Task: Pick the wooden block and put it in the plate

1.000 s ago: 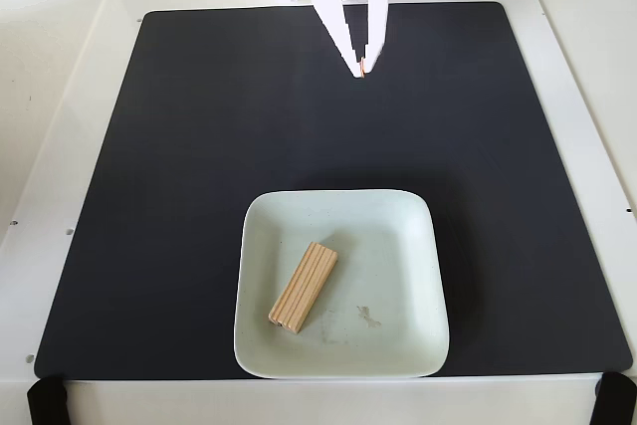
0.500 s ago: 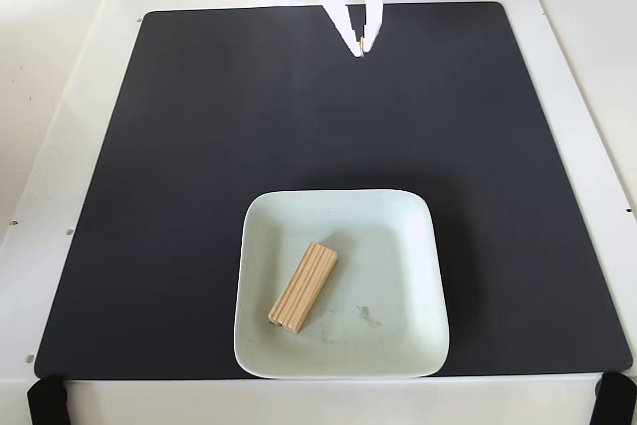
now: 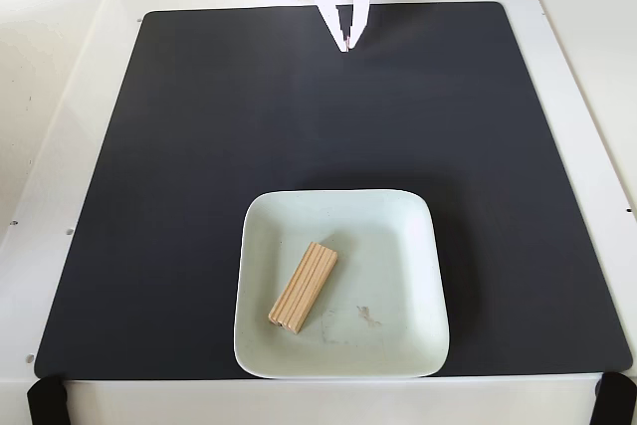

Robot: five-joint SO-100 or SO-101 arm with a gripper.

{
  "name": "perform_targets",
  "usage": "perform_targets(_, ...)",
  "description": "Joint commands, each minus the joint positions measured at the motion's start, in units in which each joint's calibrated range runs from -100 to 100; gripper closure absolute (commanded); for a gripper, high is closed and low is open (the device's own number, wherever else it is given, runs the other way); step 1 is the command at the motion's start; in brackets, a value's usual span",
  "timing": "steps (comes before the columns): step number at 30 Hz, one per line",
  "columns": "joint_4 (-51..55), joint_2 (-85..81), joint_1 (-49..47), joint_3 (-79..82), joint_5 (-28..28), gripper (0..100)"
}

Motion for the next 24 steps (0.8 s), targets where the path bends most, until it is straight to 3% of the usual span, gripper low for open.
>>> perform_targets(1,3.92,-0.43,0.03,0.34,0.31,99)
perform_targets(24,7.10,-0.18,-1.09,0.25,0.04,99)
